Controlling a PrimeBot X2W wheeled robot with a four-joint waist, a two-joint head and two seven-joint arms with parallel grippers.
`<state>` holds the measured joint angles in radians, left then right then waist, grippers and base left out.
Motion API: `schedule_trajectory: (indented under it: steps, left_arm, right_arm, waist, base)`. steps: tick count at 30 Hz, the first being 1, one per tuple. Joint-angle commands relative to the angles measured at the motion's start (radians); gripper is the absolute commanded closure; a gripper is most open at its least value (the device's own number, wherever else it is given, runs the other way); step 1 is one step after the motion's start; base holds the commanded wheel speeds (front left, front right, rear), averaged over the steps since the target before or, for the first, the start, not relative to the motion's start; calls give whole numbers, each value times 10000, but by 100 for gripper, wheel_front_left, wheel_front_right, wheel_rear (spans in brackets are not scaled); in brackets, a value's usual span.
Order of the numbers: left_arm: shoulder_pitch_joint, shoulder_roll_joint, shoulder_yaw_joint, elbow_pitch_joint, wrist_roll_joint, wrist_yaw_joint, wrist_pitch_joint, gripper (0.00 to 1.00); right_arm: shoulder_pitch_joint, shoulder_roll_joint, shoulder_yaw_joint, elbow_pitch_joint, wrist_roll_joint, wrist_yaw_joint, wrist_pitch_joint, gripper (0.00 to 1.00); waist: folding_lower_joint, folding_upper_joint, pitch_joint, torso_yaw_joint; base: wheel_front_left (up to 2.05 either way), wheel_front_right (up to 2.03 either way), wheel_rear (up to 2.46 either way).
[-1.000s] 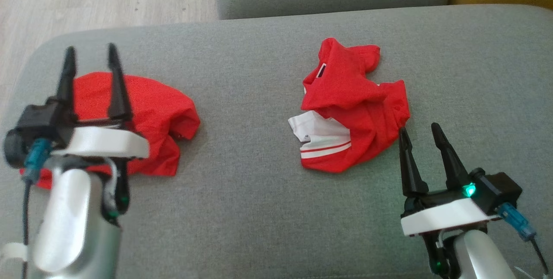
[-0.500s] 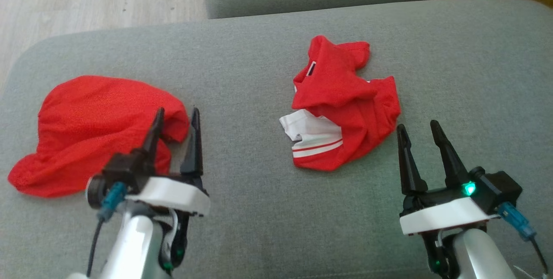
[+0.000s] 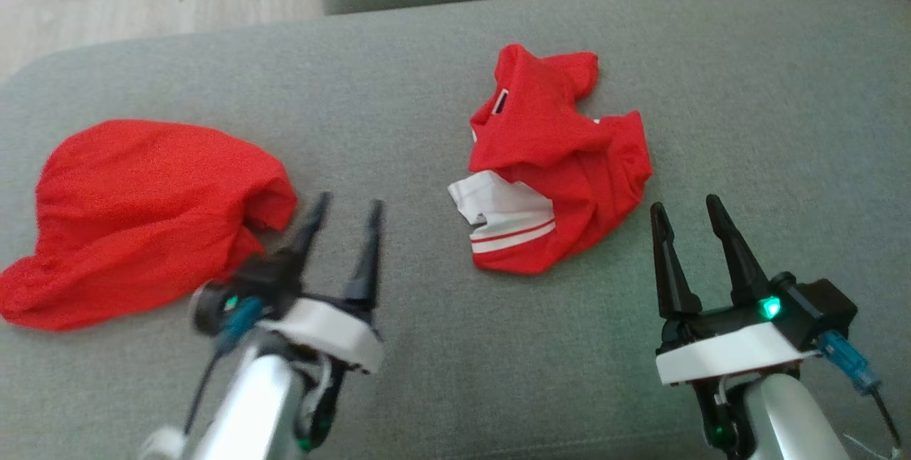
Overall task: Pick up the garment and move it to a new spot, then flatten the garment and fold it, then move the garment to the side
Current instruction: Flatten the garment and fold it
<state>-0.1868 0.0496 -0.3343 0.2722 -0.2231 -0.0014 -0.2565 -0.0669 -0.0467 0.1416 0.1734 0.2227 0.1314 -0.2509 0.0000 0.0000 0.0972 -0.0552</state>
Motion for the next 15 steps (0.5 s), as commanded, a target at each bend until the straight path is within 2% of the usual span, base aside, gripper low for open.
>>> schedule_trajectory:
  steps: [1, 8, 15]
  left_arm:
    - [-899, 10, -171, 198, 41, -209, -29, 0]
    - [-2354, 8, -2038, 1888, -583, -744, 611, 0]
    - [-3300, 8, -2961, 3417, -1186, -584, 986, 0]
  right_arm:
    - [-388, -35, 202, -372, -104, -7, -109, 0]
    - [-586, -35, 151, -376, -152, -7, -109, 0]
    - [-738, -35, 211, -421, -53, -7, -109, 0]
  waist:
    - [0, 0, 253, -167]
    - [0, 0, 920, -713]
    - [0, 0, 1319, -1308]
  base:
    - [0, 0, 0]
    - [0, 0, 0]
    - [0, 0, 0]
